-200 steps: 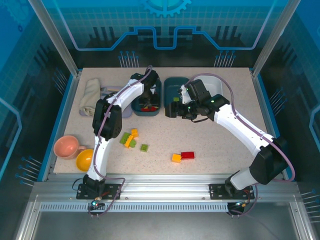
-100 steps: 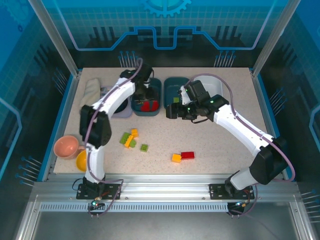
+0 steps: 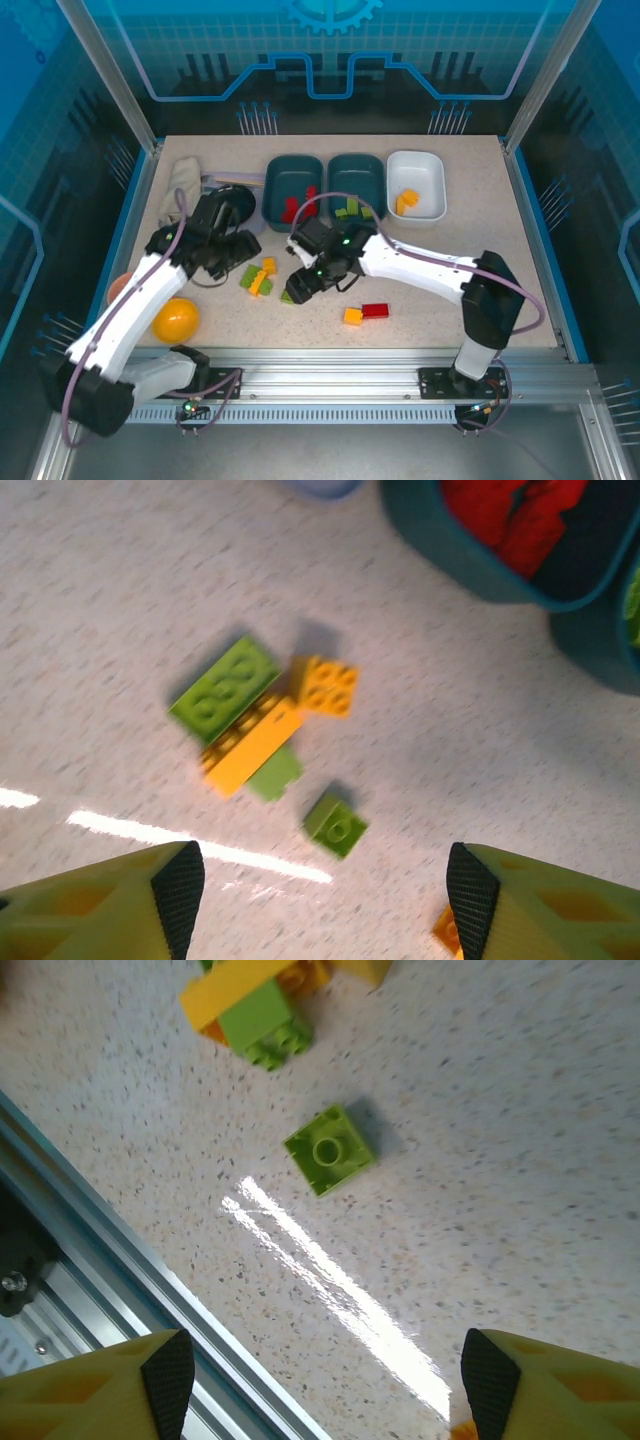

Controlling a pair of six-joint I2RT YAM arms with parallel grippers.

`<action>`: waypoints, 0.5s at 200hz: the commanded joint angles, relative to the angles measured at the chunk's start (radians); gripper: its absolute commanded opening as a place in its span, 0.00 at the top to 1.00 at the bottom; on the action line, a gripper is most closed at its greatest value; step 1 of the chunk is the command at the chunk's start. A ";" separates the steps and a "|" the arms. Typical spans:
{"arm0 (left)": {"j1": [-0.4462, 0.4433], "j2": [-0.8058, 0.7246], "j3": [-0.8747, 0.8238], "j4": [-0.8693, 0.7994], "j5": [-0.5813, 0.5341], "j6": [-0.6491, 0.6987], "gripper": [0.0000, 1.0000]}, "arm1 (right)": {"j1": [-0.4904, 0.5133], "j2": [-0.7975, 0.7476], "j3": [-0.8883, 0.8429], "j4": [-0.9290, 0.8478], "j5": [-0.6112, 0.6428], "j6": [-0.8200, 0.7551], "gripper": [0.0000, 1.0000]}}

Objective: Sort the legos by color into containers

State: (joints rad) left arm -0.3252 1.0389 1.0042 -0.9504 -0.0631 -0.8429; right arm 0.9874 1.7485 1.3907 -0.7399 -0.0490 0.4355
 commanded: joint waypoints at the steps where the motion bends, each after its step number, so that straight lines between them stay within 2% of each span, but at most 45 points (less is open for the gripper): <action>1: 0.000 -0.166 -0.067 -0.089 -0.053 -0.113 0.30 | -0.004 0.069 0.079 -0.020 0.027 0.020 0.26; 20: 0.000 -0.273 -0.098 -0.144 -0.082 -0.142 0.29 | -0.015 0.146 0.156 -0.022 0.021 0.076 0.26; 50: -0.001 -0.359 -0.103 -0.184 -0.109 -0.150 0.29 | -0.013 0.315 0.365 -0.083 0.029 0.177 0.26; 100: -0.002 -0.480 -0.133 -0.128 -0.052 -0.116 0.24 | -0.019 0.563 0.690 -0.216 0.089 0.323 0.27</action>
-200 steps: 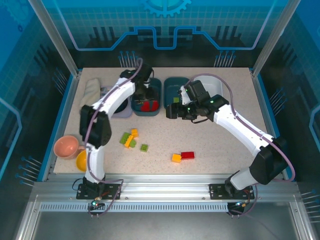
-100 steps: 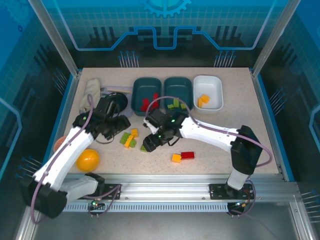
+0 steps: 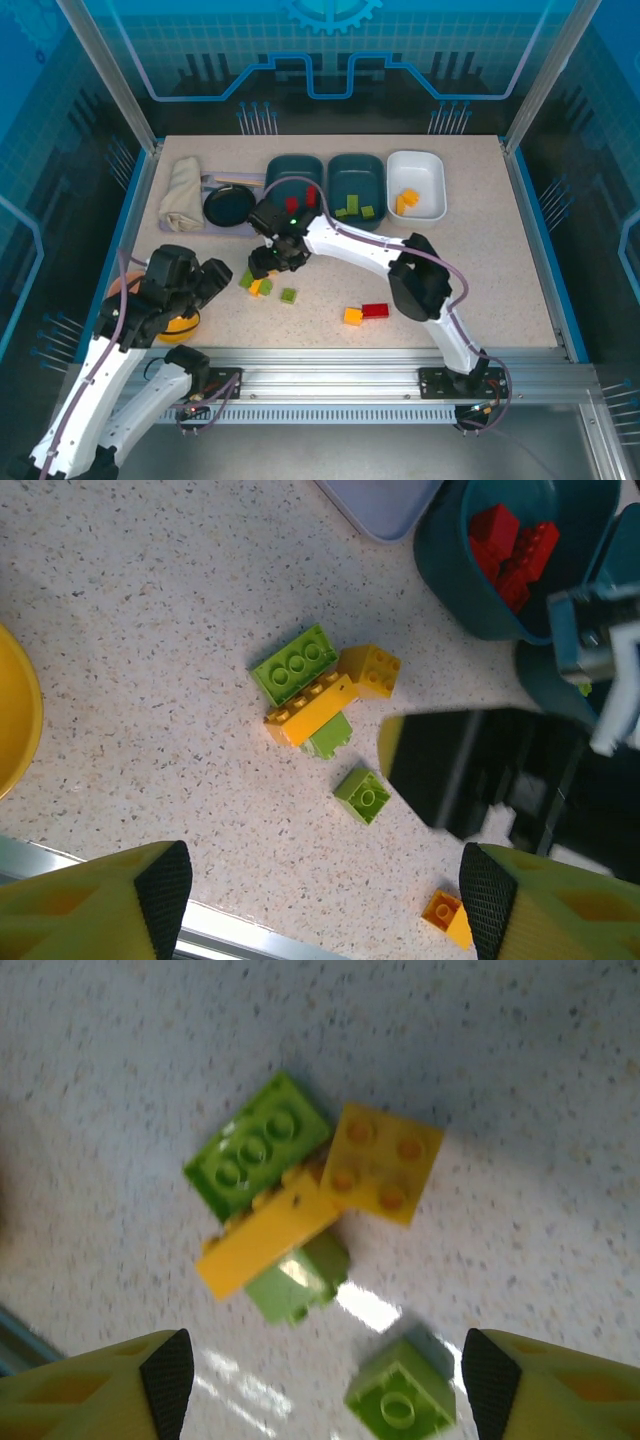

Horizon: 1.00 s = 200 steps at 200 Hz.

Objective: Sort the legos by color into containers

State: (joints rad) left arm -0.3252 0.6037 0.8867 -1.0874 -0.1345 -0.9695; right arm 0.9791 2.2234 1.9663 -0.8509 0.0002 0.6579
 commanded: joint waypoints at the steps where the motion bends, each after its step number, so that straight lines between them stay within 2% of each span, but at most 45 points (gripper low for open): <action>1: -0.002 -0.046 -0.016 0.007 0.019 0.010 0.24 | -0.012 0.091 0.119 -0.105 0.040 0.103 0.27; 58: -0.002 -0.100 -0.024 -0.023 0.055 0.009 0.24 | -0.026 0.275 0.313 -0.184 0.071 0.144 0.41; 91: -0.001 -0.101 -0.018 -0.023 0.067 0.017 0.24 | -0.035 0.297 0.326 -0.201 0.087 0.154 0.54; 112: -0.002 -0.099 -0.019 -0.010 0.076 0.018 0.24 | -0.039 0.289 0.323 -0.204 0.103 0.150 0.67; 139: -0.002 -0.077 -0.031 0.033 0.114 0.029 0.24 | -0.040 0.226 0.296 -0.193 0.152 0.116 0.76; 162: -0.002 -0.031 -0.063 0.126 0.201 0.041 0.24 | -0.056 0.128 0.249 -0.191 0.202 0.080 0.81; 182: -0.010 0.042 -0.095 0.266 0.306 0.037 0.24 | -0.108 -0.027 0.140 -0.182 0.259 0.044 0.82; 200: -0.064 0.148 -0.077 0.362 0.314 0.051 0.24 | -0.201 -0.190 -0.024 -0.143 0.292 0.004 0.82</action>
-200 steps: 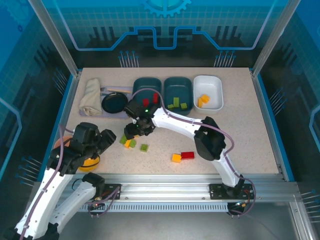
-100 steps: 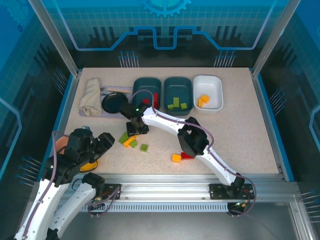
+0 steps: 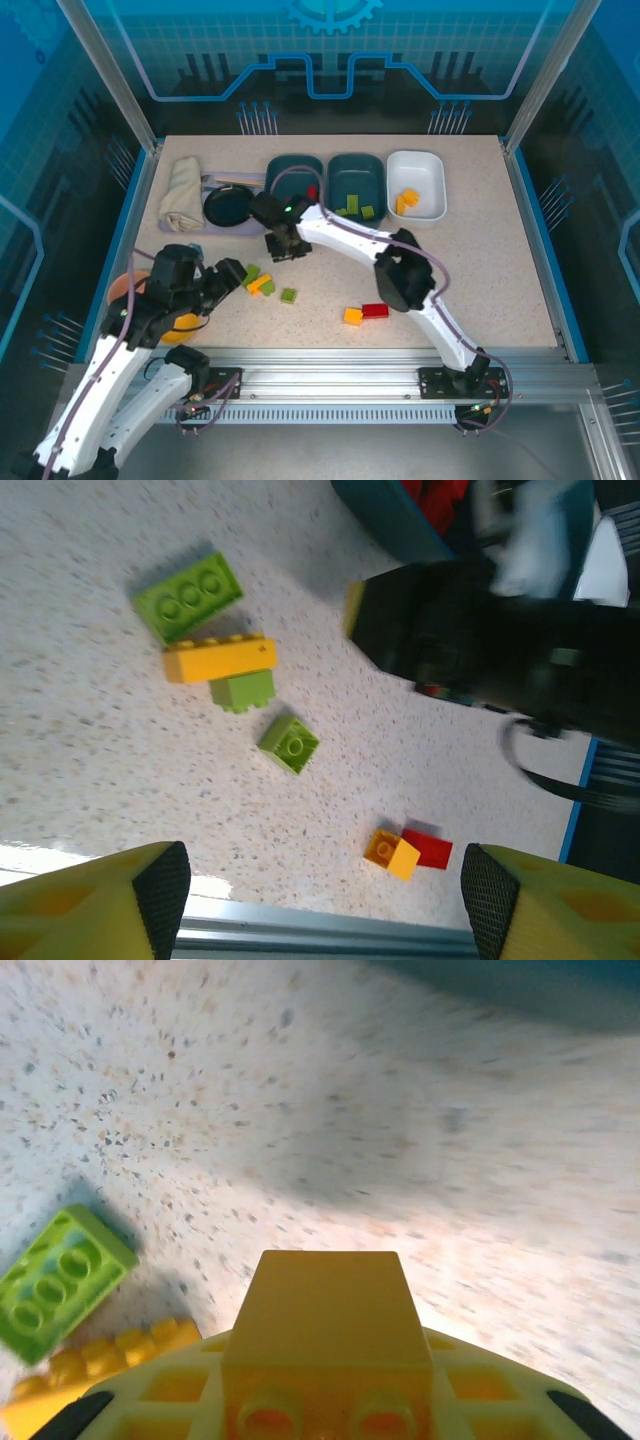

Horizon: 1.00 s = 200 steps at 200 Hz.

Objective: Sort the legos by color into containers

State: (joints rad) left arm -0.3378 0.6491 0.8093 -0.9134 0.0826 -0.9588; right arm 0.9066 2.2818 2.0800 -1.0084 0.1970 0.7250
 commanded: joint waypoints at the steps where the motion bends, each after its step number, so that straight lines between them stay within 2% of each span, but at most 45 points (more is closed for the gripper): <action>1: -0.054 0.108 0.003 0.192 0.095 0.042 0.24 | -0.137 -0.257 -0.147 0.015 0.096 -0.065 0.82; 19: -0.131 0.229 0.058 0.267 0.073 0.076 0.24 | -0.268 -0.381 -0.279 0.032 0.087 -0.104 0.82; 41: -0.223 0.396 0.154 0.332 0.051 0.117 0.24 | -0.442 -0.453 -0.370 0.044 0.054 -0.162 0.82; 69: -0.280 0.574 0.256 0.410 0.058 0.125 0.23 | -0.620 -0.436 -0.369 0.027 0.037 -0.187 0.81; 87: -0.291 0.659 0.313 0.444 0.064 0.126 0.23 | -0.697 -0.374 -0.337 0.008 0.029 -0.164 0.81; 126: -0.297 0.774 0.419 0.443 0.074 0.145 0.24 | -0.779 -0.202 -0.216 -0.072 0.035 -0.077 0.81; 200: -0.299 0.823 0.476 0.442 0.068 0.157 0.23 | -0.805 -0.031 -0.111 -0.098 0.034 -0.052 0.77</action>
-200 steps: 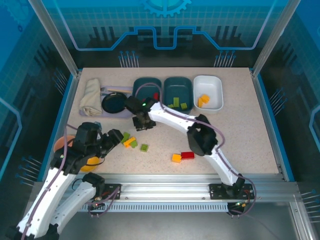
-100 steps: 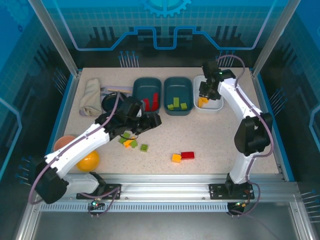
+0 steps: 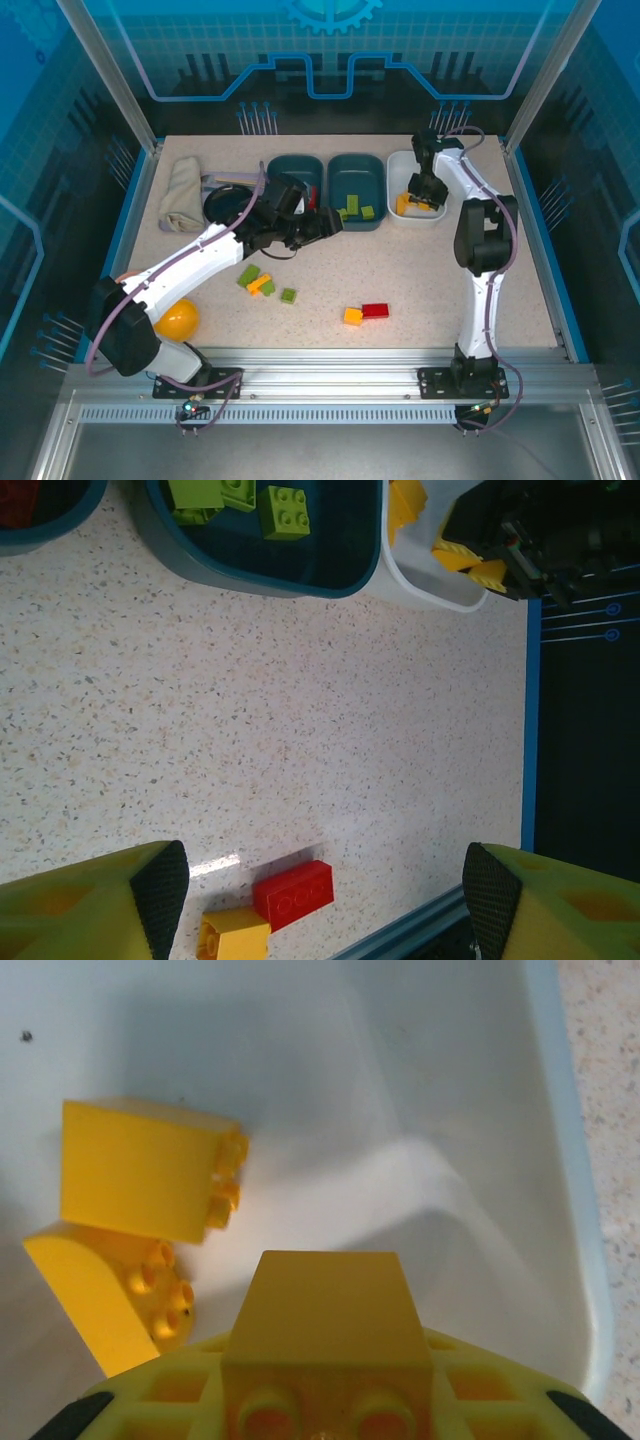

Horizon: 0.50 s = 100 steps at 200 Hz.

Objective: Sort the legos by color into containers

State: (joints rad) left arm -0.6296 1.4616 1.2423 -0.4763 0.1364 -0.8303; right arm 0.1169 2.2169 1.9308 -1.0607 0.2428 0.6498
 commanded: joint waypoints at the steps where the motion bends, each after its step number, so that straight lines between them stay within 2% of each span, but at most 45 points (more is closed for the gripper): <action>1: -0.007 0.011 0.043 0.004 0.015 0.028 0.23 | -0.015 0.035 0.037 -0.044 -0.012 0.023 0.77; 64: -0.008 0.006 0.070 0.003 0.031 0.042 0.23 | -0.028 0.043 0.009 -0.022 -0.047 0.030 0.69; 100: -0.016 0.014 0.110 0.000 0.038 0.048 0.23 | -0.029 0.044 0.011 -0.021 -0.068 0.013 0.61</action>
State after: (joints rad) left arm -0.6327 1.4639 1.2949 -0.4736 0.1478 -0.8089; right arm 0.1043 2.2475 1.9385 -1.0657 0.2012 0.6659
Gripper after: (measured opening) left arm 0.770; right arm 0.369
